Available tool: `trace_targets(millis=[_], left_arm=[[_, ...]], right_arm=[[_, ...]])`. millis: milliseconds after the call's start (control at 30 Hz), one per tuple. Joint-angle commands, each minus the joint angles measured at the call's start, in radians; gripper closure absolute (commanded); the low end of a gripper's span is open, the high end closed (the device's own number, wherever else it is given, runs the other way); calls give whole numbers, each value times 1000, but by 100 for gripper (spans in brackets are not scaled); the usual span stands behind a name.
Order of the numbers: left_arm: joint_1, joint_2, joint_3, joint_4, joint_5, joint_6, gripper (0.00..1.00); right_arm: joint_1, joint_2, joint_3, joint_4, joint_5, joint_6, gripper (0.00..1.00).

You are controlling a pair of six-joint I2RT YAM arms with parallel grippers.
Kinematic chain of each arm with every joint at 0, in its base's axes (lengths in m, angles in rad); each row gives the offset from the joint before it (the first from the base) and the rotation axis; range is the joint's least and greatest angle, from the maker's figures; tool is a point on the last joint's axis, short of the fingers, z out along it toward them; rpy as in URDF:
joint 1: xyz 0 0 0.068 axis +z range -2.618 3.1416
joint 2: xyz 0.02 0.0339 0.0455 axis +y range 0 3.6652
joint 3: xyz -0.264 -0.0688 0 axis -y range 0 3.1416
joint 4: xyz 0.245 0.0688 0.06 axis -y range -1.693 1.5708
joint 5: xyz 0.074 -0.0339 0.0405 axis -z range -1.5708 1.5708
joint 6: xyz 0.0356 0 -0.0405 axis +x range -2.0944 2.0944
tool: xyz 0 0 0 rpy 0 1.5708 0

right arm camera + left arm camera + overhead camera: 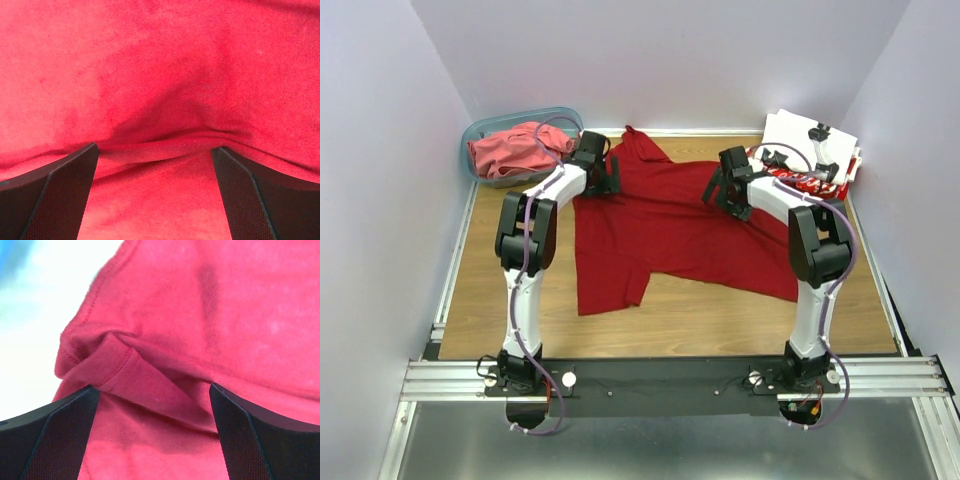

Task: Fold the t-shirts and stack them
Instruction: Flatten the tshirt out

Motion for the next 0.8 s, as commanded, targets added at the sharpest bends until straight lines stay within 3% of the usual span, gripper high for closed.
trace_targets(millis=[0,233,367,467,600,767], left_arm=[[6,77,173,-80,-48,70,2],[12,139,434,-159,-58,85,2],[12,4,403,-154,-106,76,2],[12,-163,213,-101,-137,51,2],[10,-393,-201,16,-141,-30,2],[-52,-635,-514,13,-239,-147,2]], right_arm=[[-18,108,63,-62,-40,-31,0],[-22,167,197,-74,-115,-70,0],[-24,135,224,-91,-128,-102,0],[-24,64,205,-97,-110,-117,0],[-26,-40,133,-103,-100,-120,0],[-48,-178,16,-109,-100,-119,0]])
